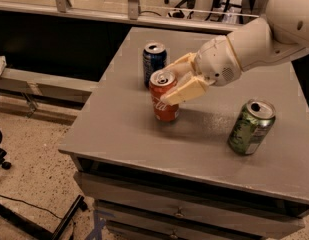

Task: Place coke can upright

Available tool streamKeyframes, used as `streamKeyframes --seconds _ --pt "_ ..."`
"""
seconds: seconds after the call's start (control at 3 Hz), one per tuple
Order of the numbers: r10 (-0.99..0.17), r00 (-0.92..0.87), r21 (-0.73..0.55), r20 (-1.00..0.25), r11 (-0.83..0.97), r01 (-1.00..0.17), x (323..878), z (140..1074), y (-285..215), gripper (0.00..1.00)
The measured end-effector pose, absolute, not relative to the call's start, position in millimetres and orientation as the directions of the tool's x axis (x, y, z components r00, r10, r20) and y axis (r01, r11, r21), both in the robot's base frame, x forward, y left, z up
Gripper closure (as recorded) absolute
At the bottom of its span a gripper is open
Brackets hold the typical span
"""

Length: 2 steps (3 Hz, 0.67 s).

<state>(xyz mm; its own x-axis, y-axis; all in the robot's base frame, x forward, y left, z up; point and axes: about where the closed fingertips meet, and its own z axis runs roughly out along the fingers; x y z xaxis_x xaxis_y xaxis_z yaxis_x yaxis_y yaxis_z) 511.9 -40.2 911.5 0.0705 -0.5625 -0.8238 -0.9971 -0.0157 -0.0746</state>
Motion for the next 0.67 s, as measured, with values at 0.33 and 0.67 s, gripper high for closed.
streamKeyframes --seconds 0.33,0.67 --pt "-0.559 0.067 -0.065 -0.826 -0.024 -0.998 511.4 909.4 -39.8 0.00" --pt "-0.559 0.068 -0.065 -0.826 -0.025 -0.998 511.5 909.5 -39.8 0.00"
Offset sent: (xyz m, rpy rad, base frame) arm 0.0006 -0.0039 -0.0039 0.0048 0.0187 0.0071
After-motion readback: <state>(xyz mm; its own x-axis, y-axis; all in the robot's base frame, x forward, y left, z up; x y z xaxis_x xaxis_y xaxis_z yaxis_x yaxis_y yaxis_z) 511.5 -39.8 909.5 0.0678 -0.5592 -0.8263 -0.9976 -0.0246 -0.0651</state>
